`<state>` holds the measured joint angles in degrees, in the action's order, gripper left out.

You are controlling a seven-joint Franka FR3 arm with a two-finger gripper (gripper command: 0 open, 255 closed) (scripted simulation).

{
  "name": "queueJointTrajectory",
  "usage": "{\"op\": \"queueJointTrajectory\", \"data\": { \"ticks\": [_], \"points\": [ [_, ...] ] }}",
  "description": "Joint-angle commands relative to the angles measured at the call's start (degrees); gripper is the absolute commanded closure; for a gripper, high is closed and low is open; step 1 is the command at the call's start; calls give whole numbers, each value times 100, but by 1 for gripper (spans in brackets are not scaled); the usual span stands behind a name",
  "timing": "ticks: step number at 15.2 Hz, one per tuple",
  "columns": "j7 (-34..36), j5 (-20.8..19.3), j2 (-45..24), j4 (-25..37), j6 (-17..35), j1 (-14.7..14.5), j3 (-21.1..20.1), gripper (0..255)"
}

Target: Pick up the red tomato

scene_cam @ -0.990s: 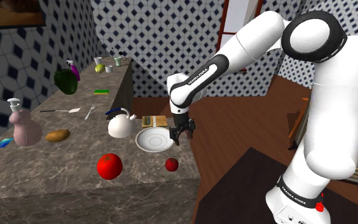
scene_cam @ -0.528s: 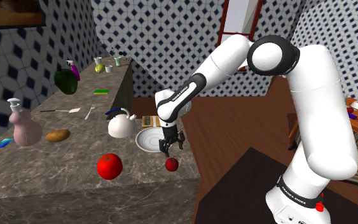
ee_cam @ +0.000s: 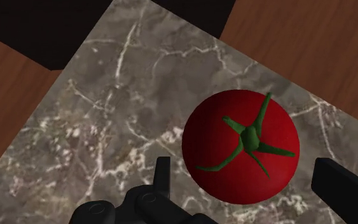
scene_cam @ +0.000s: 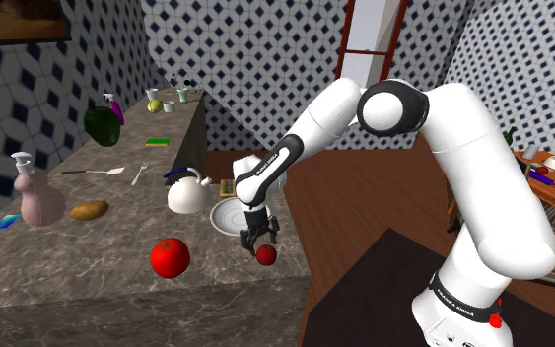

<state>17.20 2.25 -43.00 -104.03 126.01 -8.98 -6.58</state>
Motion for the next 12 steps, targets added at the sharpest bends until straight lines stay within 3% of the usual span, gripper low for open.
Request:
{"op": "queueJointTrajectory", "data": {
  "ticks": [1, 4, 5, 12],
  "points": [
    [0, -8, -155, 86, 71, -13, 8, 0],
    [-3, -14, -262, 130, 134, -19, 14, 0],
    [-7, -16, -274, 148, 127, -17, 17, 255],
    [-5, -15, -272, 146, 127, -18, 16, 255]
  ]
}}
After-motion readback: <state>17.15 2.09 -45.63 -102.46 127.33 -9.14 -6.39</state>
